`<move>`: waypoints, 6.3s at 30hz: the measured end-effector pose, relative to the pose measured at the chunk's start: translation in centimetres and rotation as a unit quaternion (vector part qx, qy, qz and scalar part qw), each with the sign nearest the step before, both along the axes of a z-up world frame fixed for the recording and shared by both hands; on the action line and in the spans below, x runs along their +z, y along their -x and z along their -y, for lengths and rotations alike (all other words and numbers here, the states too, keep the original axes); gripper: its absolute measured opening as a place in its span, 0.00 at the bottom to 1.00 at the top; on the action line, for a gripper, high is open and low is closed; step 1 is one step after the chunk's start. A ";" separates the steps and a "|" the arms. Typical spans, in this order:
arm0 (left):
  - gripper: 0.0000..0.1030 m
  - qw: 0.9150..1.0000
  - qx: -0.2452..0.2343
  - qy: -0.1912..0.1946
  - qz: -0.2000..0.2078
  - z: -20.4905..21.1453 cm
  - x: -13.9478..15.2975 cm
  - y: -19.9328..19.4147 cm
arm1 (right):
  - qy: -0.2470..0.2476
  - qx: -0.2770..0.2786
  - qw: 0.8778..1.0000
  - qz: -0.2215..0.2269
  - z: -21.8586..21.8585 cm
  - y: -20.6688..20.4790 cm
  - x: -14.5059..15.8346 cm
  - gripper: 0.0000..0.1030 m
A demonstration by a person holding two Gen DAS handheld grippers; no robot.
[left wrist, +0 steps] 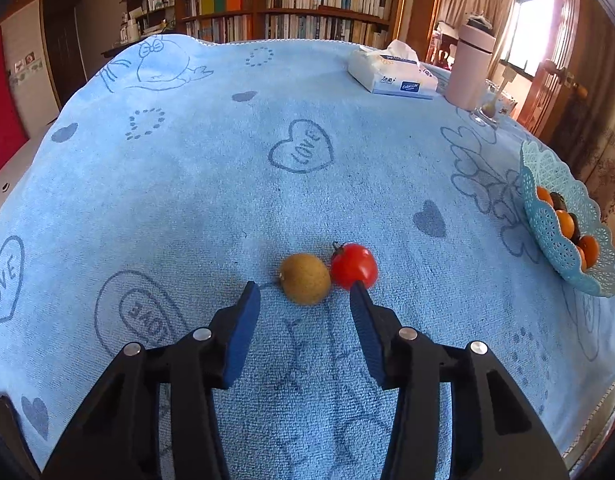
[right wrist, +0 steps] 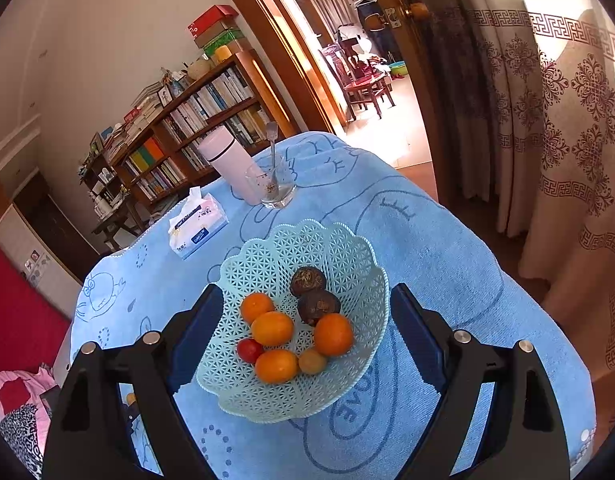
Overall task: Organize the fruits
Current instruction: 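Move the left tool to the round brown fruit and close on it, then lift the brown fruit with the left tool while the right tool grasps a red cherry tomato, then carry the cherry tomato with the right tool into the basket and release it, then carry the brown fruit with the left tool into the basket and release it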
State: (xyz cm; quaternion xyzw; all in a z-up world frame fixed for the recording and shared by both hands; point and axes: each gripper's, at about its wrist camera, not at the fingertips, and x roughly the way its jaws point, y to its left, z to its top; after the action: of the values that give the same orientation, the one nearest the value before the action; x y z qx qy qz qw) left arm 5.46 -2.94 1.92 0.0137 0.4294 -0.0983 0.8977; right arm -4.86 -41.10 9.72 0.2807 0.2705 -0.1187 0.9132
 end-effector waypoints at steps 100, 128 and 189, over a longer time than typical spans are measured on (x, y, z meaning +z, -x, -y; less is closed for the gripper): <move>0.50 0.993 -0.008 0.104 0.052 -3.0 5.3 4.2 | 0.015 0.124 0.990 -0.060 -8.2 -4.5 -1.8 0.25; 0.58 0.996 -0.039 0.077 0.015 0.3 2.8 3.5 | -0.036 0.067 0.996 -0.053 -3.0 -2.2 -2.2 0.57; 0.86 0.977 -0.179 0.025 0.109 17.1 9.0 5.7 | -0.041 0.015 0.999 0.031 2.4 1.7 2.5 0.75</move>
State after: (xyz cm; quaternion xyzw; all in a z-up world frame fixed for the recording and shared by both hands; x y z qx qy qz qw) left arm -0.29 -20.00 10.89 0.0783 0.3168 -0.2661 0.9070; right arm -6.59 -43.49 12.24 0.3170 0.2513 -0.0848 0.9106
